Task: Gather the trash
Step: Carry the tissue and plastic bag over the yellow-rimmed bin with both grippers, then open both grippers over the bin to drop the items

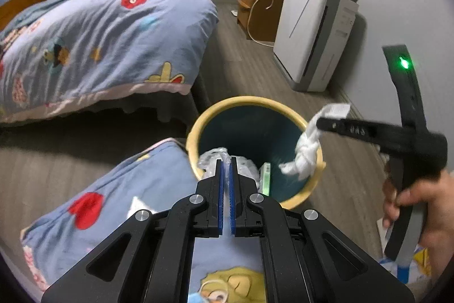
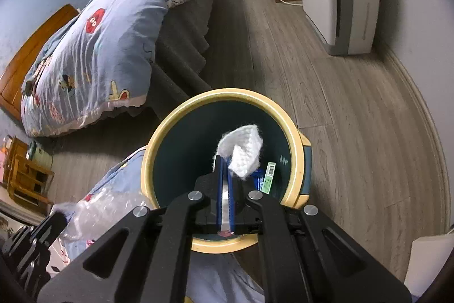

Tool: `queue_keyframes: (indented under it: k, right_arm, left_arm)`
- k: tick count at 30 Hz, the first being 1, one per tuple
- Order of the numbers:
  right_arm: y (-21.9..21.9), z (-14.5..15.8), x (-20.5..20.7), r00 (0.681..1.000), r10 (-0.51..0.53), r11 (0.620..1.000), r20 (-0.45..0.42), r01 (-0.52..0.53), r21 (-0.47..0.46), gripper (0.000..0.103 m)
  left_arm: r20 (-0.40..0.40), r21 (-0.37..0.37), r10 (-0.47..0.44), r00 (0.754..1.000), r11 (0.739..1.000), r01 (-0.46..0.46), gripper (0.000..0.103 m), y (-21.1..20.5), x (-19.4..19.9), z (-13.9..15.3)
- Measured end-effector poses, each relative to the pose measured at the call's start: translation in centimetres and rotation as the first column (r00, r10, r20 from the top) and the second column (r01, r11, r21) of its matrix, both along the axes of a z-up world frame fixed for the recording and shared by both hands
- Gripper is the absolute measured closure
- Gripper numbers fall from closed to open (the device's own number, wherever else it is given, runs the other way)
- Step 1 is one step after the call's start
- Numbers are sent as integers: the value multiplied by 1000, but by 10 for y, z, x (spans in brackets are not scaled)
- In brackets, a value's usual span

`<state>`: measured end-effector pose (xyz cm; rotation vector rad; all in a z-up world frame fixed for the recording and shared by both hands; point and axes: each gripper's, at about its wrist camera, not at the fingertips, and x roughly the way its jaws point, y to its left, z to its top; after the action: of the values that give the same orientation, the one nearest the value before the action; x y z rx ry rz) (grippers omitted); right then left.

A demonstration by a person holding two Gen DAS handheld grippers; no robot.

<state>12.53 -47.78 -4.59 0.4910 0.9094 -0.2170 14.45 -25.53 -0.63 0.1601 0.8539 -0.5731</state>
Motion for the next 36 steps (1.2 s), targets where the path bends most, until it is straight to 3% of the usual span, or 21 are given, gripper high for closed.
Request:
queue_keyframes:
  k: [9,18,23,24,25,27,29,30,31,35,36]
  right_arm:
    - [6,-2,2,1000,2,1000,-12,-2,-7,100]
    - [6,-10,7,1000,17,1000,-18,-17,-4,100]
    - [8,-11,7,999,30,1000,12,-30,-5,99]
    - [8,-10,7,999,31,1000,19,-31,0,93]
    - [8,-9,7,999,28,1000,24,-28,3,81]
    - [8,-6,6,999,16,1000,39,-16,0,60]
    - [8,-3,6,999,13,1000,46,-12,-3,58]
    - [9,-2,7,999,12,1000,49,-12,-4,54]
    - [10,0,7,999,11,1000,52,-10,-9,47]
    - [15,7,8,998,12,1000,64,-11,-19,27]
    - [17,9,8,997,14,1000,71,-12,-26,18]
  left_arm:
    - [-9,45,0,1000,999,0,99,-32,13,-26]
    - [-24,79,-9,1000,997,11,99,-34,12,-44]
    - [-14,68,1,1000,998,0,77,-29,9,-43]
    - [-8,69,5,1000,998,-4,64,-28,7,-43]
    - [-3,68,6,1000,998,-6,53,-27,6,-43]
    - [12,72,8,1000,997,-9,47,-26,3,-41]
    - [24,80,7,1000,997,-8,46,-23,-1,-40]
    - [27,85,7,1000,996,-10,38,-21,-2,-40]
    - [35,88,13,999,996,-16,25,-18,-5,-39]
    - [76,92,40,996,995,-47,11,-1,-12,-32]
    - [85,93,50,995,994,-58,10,4,-13,-30]
